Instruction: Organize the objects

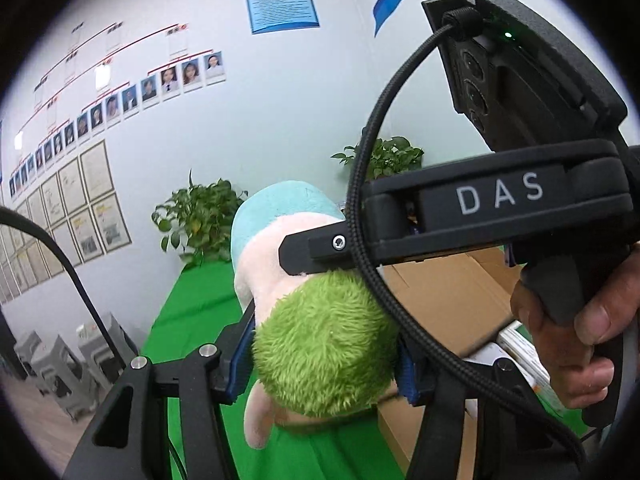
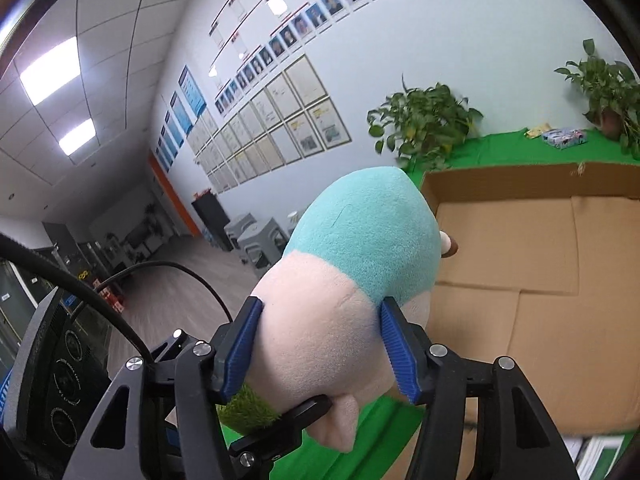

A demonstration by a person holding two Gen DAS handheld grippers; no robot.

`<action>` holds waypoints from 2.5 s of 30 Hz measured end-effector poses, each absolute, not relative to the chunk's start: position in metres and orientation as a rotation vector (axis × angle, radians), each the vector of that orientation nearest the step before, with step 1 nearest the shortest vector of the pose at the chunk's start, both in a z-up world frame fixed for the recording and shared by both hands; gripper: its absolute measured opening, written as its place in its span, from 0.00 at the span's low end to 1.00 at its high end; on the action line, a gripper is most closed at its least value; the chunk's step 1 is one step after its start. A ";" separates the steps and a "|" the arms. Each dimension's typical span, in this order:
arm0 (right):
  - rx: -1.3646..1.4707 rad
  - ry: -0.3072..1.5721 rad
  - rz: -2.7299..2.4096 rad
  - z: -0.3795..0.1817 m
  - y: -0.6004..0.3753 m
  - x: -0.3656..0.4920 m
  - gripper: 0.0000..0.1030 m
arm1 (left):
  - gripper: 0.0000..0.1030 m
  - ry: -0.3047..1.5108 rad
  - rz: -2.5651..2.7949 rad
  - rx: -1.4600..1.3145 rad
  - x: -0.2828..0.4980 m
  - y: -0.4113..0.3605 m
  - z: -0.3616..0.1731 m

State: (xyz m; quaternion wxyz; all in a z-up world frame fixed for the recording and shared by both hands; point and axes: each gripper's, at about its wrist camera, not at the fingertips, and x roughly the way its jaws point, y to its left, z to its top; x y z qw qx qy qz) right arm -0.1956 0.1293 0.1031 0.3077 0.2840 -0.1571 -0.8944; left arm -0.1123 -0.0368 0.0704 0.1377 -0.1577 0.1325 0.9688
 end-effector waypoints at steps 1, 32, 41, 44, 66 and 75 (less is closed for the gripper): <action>0.747 -0.426 -2.362 0.106 0.139 -0.199 0.54 | 0.54 0.392 2.802 -0.457 -0.122 -0.037 0.069; 1.154 -0.618 -2.195 -0.137 0.095 -0.398 0.75 | 0.62 0.203 2.742 -0.887 -0.160 -0.081 -0.019; 1.177 -0.642 -2.166 -0.135 0.084 -0.404 0.66 | 0.62 0.085 2.760 -0.891 -0.154 -0.108 -0.021; 1.160 -0.675 -2.168 -0.140 0.081 -0.408 0.64 | 0.62 0.060 2.752 -0.905 -0.159 -0.111 -0.024; 1.023 -0.112 -3.037 -0.055 0.148 -0.190 1.00 | 0.78 -0.020 2.861 -0.770 -0.127 -0.091 0.013; 0.962 -0.090 -3.071 -0.040 0.187 -0.086 1.00 | 0.78 -0.024 2.838 -0.741 -0.095 -0.061 0.032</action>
